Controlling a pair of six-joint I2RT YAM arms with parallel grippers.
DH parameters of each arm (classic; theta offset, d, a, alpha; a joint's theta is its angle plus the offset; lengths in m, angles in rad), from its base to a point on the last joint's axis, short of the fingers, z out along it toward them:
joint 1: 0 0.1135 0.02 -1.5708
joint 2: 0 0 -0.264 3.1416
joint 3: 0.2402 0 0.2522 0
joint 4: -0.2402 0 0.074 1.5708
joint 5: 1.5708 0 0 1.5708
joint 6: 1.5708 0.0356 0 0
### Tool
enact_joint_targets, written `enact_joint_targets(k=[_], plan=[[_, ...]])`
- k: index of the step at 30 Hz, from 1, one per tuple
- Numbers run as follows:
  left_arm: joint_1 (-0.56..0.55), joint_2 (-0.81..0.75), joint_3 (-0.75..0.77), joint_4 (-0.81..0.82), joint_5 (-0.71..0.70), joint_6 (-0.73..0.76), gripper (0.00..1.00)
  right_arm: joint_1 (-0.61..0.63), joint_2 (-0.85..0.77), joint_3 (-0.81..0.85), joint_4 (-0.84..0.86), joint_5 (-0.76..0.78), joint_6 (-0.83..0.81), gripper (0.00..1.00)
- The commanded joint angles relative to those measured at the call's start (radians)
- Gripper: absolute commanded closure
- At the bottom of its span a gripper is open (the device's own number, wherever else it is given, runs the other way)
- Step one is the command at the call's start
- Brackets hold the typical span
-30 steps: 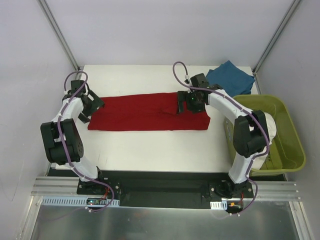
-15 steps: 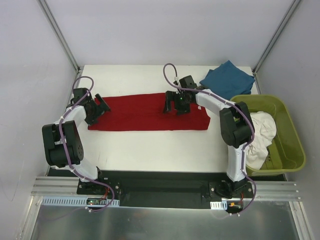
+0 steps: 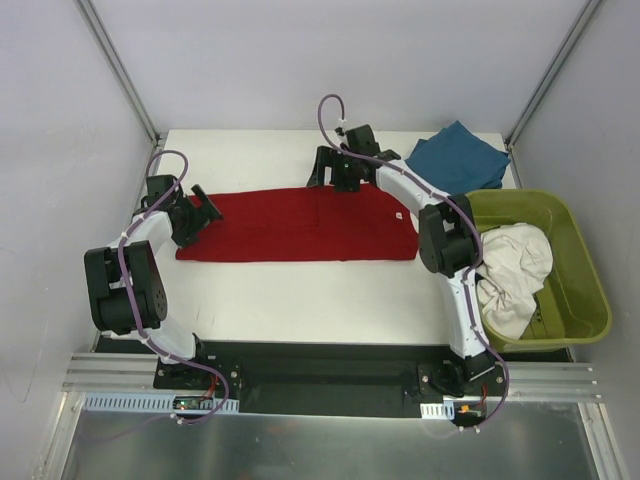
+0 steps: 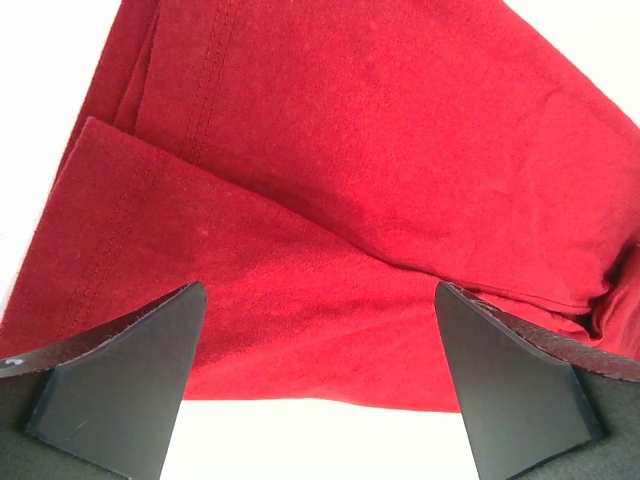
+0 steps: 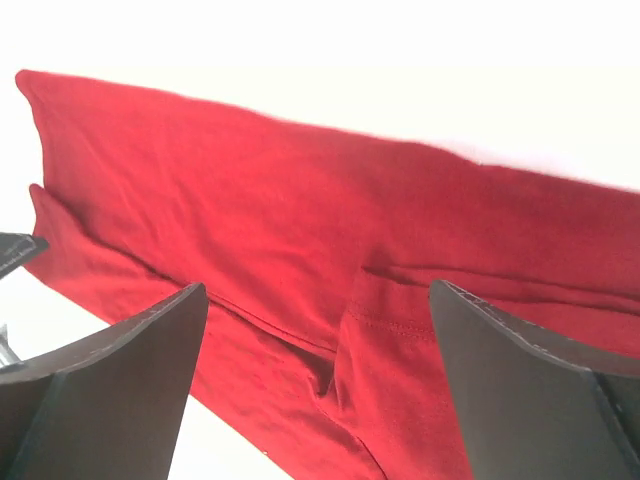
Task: Fold and stack the t-shirts
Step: Fold the other side of the tshirt into a rectangle, then rotate the tshirt 90 degrees
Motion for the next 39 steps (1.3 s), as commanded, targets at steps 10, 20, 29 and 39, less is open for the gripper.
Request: enact_joint_targets(k=[10,20,29,39], plan=[[-0.031,0.035,0.066,0.038,0.117,-0.069,0.01,0.006,-0.523,-0.558,-0.054,0.225,-0.032,0.04],[-0.151,0.284,0.27,0.023,0.116,-0.121,0.01,-0.009,-0.407,-0.635,-0.071,0.13,0.117,0.04],[-0.24,0.142,-0.023,0.0,0.085,-0.187,0.01,-0.02,-0.131,-0.339,-0.122,0.062,0.157,0.04],[-0.691,-0.003,-0.221,-0.002,-0.022,-0.582,0.01,-0.043,0.322,0.373,-0.222,-0.071,0.199,0.04]])
